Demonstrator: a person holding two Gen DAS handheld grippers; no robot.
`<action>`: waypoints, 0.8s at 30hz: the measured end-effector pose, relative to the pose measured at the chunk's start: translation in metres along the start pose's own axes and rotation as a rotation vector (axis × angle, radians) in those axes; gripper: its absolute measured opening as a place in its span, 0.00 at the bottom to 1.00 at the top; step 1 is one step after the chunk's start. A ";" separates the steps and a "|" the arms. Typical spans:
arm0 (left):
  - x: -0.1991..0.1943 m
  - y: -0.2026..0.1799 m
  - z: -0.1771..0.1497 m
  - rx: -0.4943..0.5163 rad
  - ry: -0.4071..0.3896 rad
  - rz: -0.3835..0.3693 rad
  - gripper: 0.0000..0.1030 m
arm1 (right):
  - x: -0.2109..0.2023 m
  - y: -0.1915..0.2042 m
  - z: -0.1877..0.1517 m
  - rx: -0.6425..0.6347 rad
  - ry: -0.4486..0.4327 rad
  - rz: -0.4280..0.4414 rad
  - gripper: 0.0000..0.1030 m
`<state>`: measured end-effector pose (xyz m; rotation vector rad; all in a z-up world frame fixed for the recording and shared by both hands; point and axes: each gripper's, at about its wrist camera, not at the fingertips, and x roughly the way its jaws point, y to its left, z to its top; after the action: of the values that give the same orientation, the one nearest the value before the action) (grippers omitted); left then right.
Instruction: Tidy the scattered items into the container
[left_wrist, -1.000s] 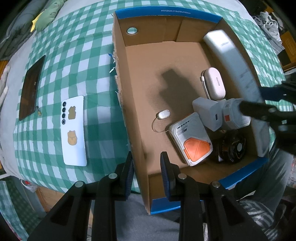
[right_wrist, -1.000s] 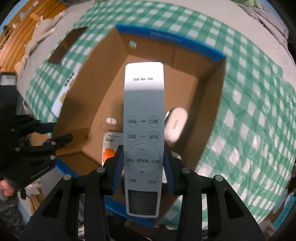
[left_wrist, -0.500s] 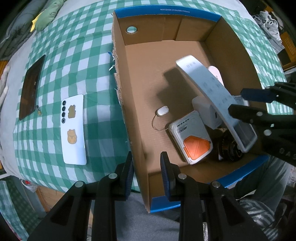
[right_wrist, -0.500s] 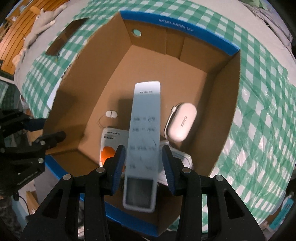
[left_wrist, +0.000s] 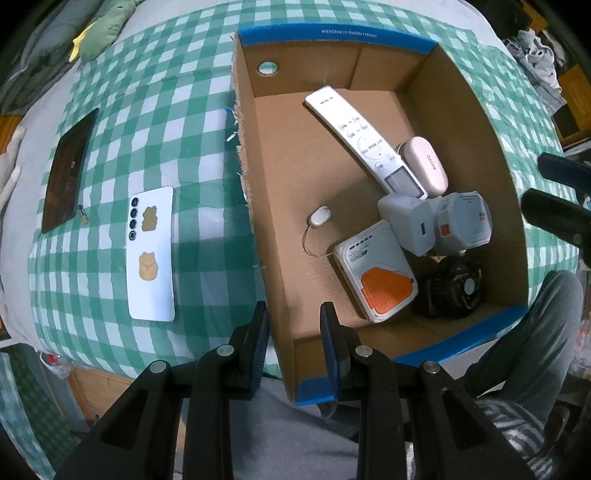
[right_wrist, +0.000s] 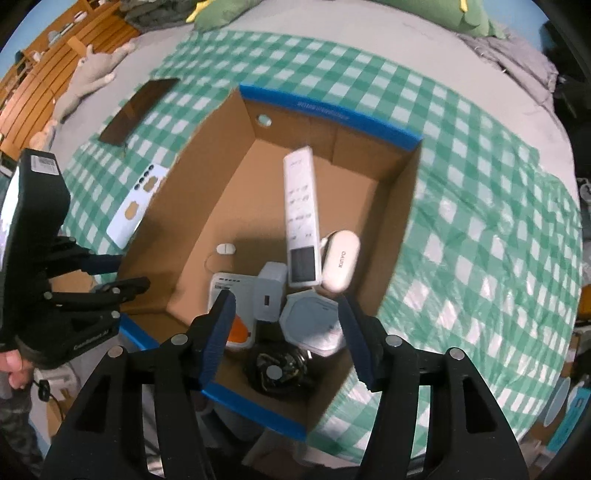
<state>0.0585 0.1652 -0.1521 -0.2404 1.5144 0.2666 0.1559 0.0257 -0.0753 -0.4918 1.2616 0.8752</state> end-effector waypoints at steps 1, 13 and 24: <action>-0.003 0.001 -0.002 -0.004 -0.009 0.000 0.26 | -0.007 -0.001 -0.002 0.010 -0.015 0.001 0.61; -0.055 -0.003 -0.035 -0.056 -0.156 0.047 0.50 | -0.065 -0.010 -0.029 0.067 -0.139 -0.013 0.68; -0.107 -0.049 -0.082 0.015 -0.348 0.079 0.80 | -0.114 -0.020 -0.077 0.158 -0.267 -0.025 0.74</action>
<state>-0.0079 0.0896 -0.0489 -0.1145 1.1819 0.3413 0.1185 -0.0767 0.0100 -0.2548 1.0669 0.7840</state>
